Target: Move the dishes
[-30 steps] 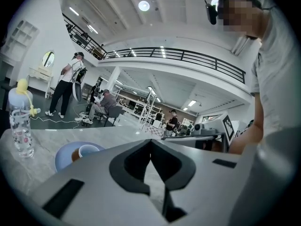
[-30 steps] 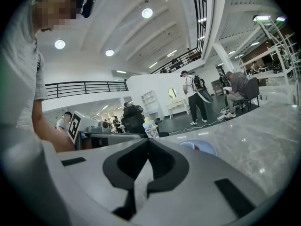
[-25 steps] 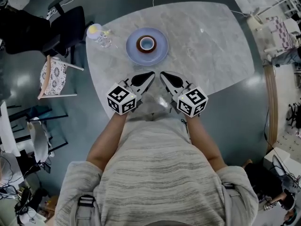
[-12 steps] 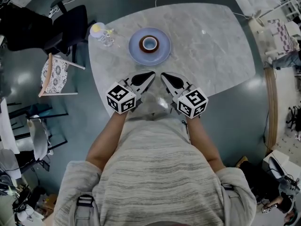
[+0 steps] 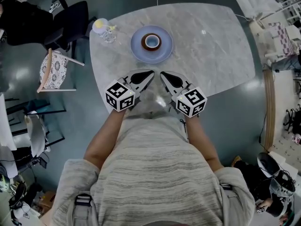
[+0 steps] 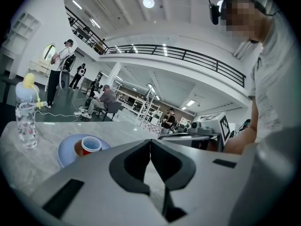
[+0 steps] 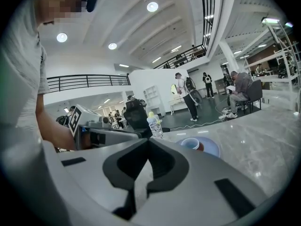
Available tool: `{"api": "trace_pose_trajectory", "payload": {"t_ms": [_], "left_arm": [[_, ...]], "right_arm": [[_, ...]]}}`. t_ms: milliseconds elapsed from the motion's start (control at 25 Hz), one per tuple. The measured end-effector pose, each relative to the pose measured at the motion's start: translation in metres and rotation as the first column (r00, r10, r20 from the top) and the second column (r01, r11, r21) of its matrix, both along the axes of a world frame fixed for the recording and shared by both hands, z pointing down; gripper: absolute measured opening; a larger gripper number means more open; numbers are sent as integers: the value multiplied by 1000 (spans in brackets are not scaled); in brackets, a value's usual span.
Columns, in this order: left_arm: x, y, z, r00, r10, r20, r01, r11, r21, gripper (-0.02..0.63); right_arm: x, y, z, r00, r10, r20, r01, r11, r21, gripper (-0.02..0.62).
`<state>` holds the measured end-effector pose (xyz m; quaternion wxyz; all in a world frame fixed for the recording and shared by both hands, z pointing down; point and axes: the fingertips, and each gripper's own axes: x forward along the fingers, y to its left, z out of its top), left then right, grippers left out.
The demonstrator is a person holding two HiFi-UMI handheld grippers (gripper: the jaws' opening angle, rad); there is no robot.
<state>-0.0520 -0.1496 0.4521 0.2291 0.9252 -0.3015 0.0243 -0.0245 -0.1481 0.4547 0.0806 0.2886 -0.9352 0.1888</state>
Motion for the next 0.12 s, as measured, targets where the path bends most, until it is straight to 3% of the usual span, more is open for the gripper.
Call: {"api": "trace_pose_trajectory", "payload": {"t_ms": [120], "left_arm": [[-3, 1, -1, 1000, 1, -2, -1, 1000, 2, 20]], "right_arm": [[-4, 2, 0, 1000, -1, -4, 1, 1000, 1, 17]]}}
